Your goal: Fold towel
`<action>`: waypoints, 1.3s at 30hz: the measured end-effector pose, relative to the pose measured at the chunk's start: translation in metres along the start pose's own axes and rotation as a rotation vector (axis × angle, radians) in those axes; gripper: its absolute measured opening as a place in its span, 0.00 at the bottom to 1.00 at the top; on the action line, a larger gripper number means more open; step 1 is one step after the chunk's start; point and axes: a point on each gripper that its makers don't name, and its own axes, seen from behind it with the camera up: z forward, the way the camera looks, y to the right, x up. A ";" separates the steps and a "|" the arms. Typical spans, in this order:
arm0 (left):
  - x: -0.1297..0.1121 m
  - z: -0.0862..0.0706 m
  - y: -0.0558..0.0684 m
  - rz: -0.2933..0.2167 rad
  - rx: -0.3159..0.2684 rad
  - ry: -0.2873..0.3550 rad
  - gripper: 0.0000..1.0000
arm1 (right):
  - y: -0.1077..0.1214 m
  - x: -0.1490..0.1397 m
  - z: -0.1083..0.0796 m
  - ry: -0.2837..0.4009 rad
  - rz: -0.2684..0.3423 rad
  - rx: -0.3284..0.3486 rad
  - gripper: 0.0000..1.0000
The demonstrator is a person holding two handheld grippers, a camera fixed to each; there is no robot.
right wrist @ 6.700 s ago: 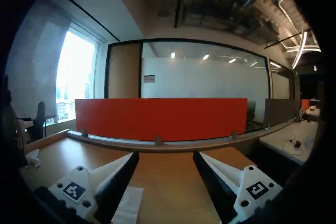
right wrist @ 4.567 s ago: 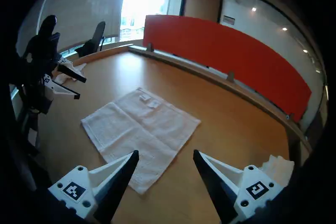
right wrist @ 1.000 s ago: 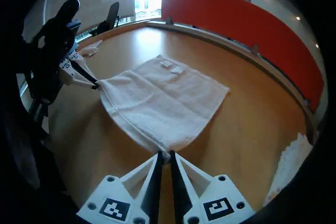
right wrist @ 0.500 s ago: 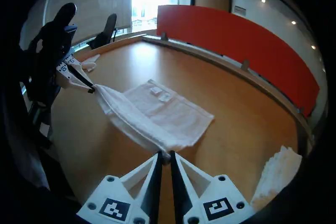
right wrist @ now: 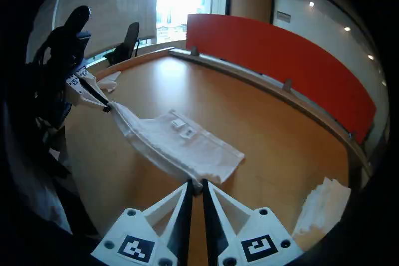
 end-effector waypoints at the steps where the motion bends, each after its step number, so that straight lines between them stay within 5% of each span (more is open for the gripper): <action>1: 0.000 -0.002 0.001 0.001 -0.002 0.000 0.11 | 0.000 0.001 -0.002 0.001 -0.001 0.001 0.13; 21: 0.001 -0.008 0.006 -0.017 -0.007 0.002 0.11 | -0.003 0.003 -0.010 -0.005 -0.021 0.006 0.13; 39: 0.016 0.031 -0.019 -0.015 0.023 -0.029 0.11 | 0.026 0.000 0.031 -0.079 -0.064 0.006 0.13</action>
